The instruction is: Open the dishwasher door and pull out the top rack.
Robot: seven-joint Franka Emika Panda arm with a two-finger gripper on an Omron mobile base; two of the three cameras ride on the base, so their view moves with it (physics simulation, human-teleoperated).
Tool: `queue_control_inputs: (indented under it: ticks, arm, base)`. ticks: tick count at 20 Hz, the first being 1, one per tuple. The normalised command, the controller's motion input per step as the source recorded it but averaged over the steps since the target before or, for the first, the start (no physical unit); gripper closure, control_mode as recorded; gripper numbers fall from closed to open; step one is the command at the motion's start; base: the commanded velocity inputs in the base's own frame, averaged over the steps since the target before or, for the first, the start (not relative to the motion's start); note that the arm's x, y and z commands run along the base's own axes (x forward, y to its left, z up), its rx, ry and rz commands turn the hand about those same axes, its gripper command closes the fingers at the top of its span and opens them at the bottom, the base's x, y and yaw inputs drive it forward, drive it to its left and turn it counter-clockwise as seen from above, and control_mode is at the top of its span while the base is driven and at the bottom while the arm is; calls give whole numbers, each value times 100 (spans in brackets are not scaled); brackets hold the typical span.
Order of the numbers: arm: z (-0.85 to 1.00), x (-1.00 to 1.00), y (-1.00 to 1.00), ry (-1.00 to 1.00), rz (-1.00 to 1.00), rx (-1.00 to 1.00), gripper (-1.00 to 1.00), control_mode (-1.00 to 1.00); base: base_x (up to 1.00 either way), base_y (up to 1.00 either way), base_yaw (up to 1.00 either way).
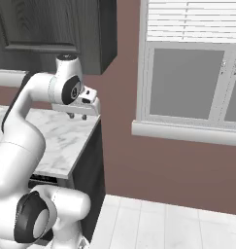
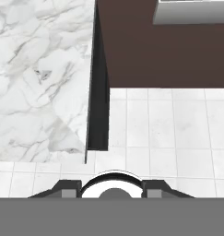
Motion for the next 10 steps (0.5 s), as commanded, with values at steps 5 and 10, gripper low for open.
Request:
queue_control_inputs:
  ticks: [5,10]
  arm:
    - [0,0,0,0,0,0,-100,100]
    - [0,0,0,0,0,0,-100,100]
  base:
    - [0,0,0]
    - [-8,0,22]
